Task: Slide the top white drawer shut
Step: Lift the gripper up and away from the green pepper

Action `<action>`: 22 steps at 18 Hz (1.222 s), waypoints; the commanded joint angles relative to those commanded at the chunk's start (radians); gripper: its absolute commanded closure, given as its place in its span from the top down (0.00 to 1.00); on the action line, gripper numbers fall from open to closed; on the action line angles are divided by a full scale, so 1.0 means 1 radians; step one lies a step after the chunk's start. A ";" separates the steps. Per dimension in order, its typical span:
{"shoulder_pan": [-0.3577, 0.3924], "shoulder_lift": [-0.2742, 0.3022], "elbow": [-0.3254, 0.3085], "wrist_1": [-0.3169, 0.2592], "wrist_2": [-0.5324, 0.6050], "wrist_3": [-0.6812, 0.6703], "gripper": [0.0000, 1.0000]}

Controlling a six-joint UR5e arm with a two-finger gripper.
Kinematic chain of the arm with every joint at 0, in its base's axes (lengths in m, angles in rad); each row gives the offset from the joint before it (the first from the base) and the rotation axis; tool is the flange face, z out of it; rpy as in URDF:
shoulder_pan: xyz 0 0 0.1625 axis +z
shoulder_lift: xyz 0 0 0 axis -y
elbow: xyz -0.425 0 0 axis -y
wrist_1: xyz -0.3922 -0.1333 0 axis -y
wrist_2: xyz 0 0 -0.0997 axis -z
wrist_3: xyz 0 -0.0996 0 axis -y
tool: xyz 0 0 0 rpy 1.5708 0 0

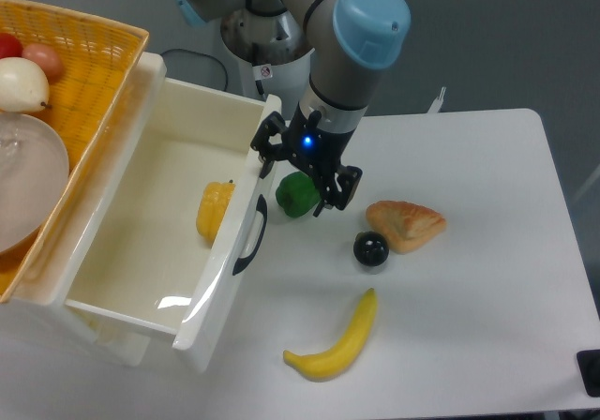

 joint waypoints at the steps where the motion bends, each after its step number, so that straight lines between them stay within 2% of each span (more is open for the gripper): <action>1: 0.005 -0.008 -0.003 0.006 0.002 0.000 1.00; 12: 0.034 -0.083 -0.002 0.014 0.000 0.017 1.00; 15: 0.031 -0.095 -0.021 0.106 0.002 0.018 1.00; 17: 0.026 -0.109 -0.037 0.146 0.002 0.025 1.00; 22: 0.023 -0.141 -0.026 0.175 0.080 0.031 1.00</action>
